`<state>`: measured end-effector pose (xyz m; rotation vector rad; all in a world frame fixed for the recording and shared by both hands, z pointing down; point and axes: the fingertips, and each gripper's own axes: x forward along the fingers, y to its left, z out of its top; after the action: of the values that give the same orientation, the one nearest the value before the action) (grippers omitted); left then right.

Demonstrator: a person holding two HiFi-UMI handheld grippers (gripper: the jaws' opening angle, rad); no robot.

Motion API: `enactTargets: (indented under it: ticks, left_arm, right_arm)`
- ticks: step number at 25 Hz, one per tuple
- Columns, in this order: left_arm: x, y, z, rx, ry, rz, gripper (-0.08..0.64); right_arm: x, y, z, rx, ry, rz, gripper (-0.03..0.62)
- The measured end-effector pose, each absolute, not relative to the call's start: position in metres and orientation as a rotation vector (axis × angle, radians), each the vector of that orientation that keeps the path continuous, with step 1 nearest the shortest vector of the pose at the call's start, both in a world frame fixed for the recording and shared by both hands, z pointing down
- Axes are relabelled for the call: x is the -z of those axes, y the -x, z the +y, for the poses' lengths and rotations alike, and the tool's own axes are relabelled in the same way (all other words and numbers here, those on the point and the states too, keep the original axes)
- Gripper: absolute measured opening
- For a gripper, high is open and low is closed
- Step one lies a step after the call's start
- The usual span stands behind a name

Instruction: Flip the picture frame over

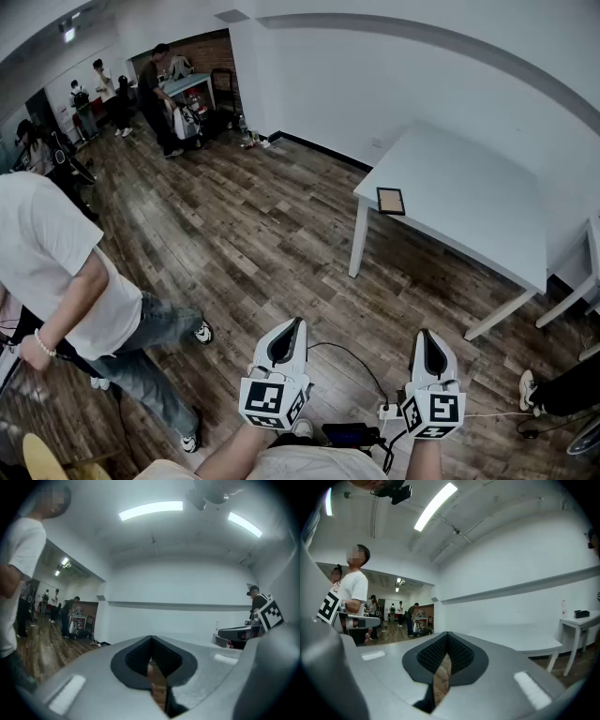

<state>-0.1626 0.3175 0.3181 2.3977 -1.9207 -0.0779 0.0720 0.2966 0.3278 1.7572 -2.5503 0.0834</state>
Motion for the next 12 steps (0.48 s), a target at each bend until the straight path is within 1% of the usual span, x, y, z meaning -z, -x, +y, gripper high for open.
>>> enactTargets:
  ticks: [12]
  left_arm:
    - [-0.3171,0.1615,0.3160,0.080,-2.397,-1.931,0.000]
  right_arm:
    - [-0.3280,-0.0741,0.2938,-0.079,-1.756,-2.556,0.023]
